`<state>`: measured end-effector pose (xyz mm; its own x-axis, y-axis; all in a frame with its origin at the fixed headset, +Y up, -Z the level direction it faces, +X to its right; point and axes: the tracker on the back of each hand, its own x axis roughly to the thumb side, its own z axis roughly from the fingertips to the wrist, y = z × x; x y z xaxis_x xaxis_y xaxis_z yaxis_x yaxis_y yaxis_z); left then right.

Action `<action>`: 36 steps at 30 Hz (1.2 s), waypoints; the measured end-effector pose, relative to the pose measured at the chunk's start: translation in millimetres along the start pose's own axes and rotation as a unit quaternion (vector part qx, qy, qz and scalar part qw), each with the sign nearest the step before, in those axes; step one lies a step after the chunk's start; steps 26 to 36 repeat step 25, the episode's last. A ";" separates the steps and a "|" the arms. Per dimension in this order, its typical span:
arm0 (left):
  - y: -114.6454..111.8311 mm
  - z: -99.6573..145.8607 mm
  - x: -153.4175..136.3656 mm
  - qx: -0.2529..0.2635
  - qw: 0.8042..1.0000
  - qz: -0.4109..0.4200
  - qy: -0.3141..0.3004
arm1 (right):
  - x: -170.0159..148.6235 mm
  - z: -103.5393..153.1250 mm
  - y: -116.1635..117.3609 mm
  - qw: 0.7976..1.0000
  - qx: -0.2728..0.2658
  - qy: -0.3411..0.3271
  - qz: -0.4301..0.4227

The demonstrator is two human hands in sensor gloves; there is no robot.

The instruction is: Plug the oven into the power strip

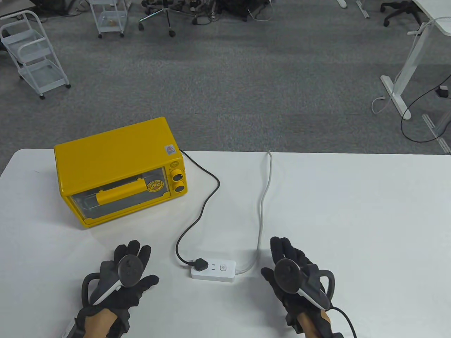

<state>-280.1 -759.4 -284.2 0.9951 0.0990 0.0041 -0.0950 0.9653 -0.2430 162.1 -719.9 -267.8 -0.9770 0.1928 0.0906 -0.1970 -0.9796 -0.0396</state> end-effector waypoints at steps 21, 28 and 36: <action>-2.6 -3.9 7.4 -0.007 1.000 -0.026 0.004 | -34.6 -3.9 19.3 0.997 0.075 0.017 -0.011; -2.4 -2.9 7.4 -0.005 1.000 -0.026 0.002 | -32.8 -2.1 19.7 0.997 0.075 0.016 -0.012; -2.4 -2.9 7.4 -0.005 1.000 -0.026 0.002 | -32.8 -2.1 19.7 0.997 0.075 0.016 -0.012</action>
